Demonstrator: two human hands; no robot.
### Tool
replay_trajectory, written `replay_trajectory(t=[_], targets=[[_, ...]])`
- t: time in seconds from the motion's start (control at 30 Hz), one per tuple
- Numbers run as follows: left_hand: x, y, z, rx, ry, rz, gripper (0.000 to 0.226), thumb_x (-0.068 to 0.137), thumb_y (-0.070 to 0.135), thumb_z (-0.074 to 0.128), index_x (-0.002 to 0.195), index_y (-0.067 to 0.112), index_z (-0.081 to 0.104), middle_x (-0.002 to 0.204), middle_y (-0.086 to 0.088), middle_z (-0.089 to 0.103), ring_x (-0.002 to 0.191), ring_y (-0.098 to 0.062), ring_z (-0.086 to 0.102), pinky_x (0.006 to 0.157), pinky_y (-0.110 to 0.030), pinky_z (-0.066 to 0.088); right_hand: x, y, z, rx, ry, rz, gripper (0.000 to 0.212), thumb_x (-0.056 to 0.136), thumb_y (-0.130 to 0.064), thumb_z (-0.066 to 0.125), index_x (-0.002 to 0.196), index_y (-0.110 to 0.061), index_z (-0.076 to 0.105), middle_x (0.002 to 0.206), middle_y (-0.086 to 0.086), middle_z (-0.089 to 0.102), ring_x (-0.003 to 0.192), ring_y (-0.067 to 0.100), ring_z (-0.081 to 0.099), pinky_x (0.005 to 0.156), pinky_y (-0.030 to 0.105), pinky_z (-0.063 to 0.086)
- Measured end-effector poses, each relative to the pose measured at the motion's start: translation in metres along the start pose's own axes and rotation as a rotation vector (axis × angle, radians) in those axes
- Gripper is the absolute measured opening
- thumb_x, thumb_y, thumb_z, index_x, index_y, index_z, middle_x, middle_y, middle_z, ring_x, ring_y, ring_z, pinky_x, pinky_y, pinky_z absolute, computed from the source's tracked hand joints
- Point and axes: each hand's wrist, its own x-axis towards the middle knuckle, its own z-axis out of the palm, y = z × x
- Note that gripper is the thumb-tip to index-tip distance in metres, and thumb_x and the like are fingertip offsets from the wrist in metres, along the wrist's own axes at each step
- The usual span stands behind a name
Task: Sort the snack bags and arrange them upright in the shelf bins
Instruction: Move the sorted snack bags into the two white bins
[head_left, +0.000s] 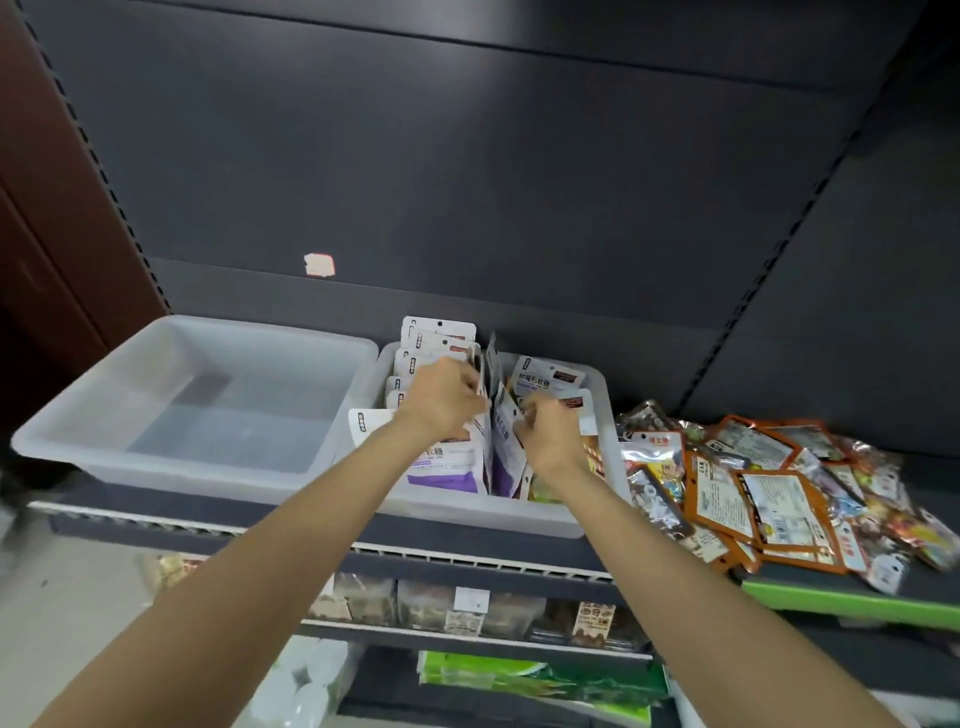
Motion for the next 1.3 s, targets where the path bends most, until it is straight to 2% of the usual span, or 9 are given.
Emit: replay_trajectory(t=[0.07, 0.17, 0.33, 0.43, 0.5, 0.6, 0.8, 0.97, 1.3], targets=[[0.001, -0.013, 0.012, -0.039, -0.1, -0.063, 0.014, 0.087, 0.001, 0.062, 0.097, 0.01, 0.06, 0.092, -0.015, 0.063, 0.066, -0.019, 0.059, 0.061, -0.033, 0.056, -0.004, 0.008, 0.006, -0.013, -0.079, 0.015, 0.025, 0.089, 0.001, 0.051, 0.112, -0.003, 0.06, 0.101, 0.015, 0.064, 0.091, 0.029, 0.058, 0.071, 0.028, 0.043], [0.002, -0.029, 0.021, -0.022, -0.128, -0.069, 0.039, 0.088, 0.003, 0.06, 0.126, 0.009, 0.054, 0.1, -0.012, 0.067, 0.073, -0.018, 0.061, 0.055, -0.022, 0.051, -0.006, 0.015, 0.006, -0.013, -0.109, 0.039, 0.023, 0.09, -0.005, 0.052, 0.113, -0.003, 0.06, 0.099, 0.015, 0.065, 0.08, 0.025, 0.055, 0.065, 0.023, 0.037], [0.003, -0.036, 0.021, 0.079, -0.032, 0.068, 0.034, 0.091, 0.012, 0.057, 0.125, 0.011, 0.056, 0.106, -0.007, 0.069, 0.085, -0.017, 0.061, 0.072, -0.03, 0.054, -0.007, 0.017, -0.001, 0.022, -0.103, -0.012, 0.028, 0.093, -0.015, 0.053, 0.12, -0.008, 0.059, 0.11, 0.012, 0.066, 0.077, 0.017, 0.059, 0.058, 0.021, 0.043], [-0.001, -0.034, 0.024, 0.287, 0.046, 0.169, 0.032, 0.093, 0.018, 0.055, 0.124, 0.015, 0.058, 0.116, -0.005, 0.065, 0.102, -0.021, 0.06, 0.085, -0.035, 0.051, -0.012, 0.016, -0.013, 0.025, -0.034, -0.063, 0.038, 0.095, -0.015, 0.052, 0.132, -0.009, 0.052, 0.131, 0.009, 0.056, 0.114, 0.02, 0.056, 0.093, 0.023, 0.043], [-0.006, -0.033, 0.029, 0.5, 0.065, 0.267, 0.032, 0.095, 0.021, 0.052, 0.126, 0.017, 0.056, 0.12, -0.006, 0.06, 0.11, -0.023, 0.055, 0.085, -0.037, 0.05, -0.017, 0.019, -0.023, -0.027, 0.007, -0.103, 0.038, 0.096, -0.016, 0.052, 0.134, -0.01, 0.05, 0.135, 0.008, 0.051, 0.124, 0.021, 0.048, 0.104, 0.03, 0.038], [-0.011, -0.027, 0.039, 0.678, 0.089, 0.368, 0.03, 0.097, 0.023, 0.047, 0.125, 0.017, 0.056, 0.12, -0.007, 0.058, 0.112, -0.024, 0.051, 0.082, -0.036, 0.047, -0.03, 0.029, -0.041, -0.13, 0.048, -0.182, 0.037, 0.096, -0.016, 0.05, 0.133, -0.012, 0.05, 0.134, 0.006, 0.049, 0.124, 0.02, 0.047, 0.101, 0.031, 0.041], [-0.021, 0.022, 0.079, 0.655, 0.138, 0.487, 0.031, 0.097, 0.023, 0.045, 0.125, 0.014, 0.056, 0.119, -0.008, 0.058, 0.113, -0.027, 0.052, 0.085, -0.038, 0.044, -0.052, 0.067, -0.091, -0.265, 0.126, -0.204, 0.034, 0.096, -0.016, 0.047, 0.13, -0.012, 0.053, 0.125, 0.007, 0.053, 0.118, 0.023, 0.047, 0.09, 0.033, 0.042], [-0.032, 0.073, 0.145, 0.682, 0.103, 0.531, 0.029, 0.098, 0.024, 0.043, 0.12, 0.014, 0.058, 0.115, -0.008, 0.06, 0.107, -0.028, 0.055, 0.078, -0.035, 0.044, -0.073, 0.127, -0.142, -0.291, 0.18, -0.133, 0.034, 0.096, -0.021, 0.049, 0.129, -0.012, 0.053, 0.119, 0.008, 0.056, 0.11, 0.027, 0.054, 0.084, 0.038, 0.049], [-0.061, 0.209, 0.392, 0.461, -0.261, 0.614, 0.025, 0.096, 0.026, 0.05, 0.116, 0.017, 0.062, 0.11, -0.007, 0.065, 0.102, -0.027, 0.06, 0.083, -0.041, 0.05, -0.132, 0.349, -0.301, -0.38, 0.117, 0.168, 0.03, 0.096, -0.025, 0.05, 0.122, -0.013, 0.059, 0.116, 0.009, 0.059, 0.105, 0.03, 0.057, 0.078, 0.039, 0.049]])
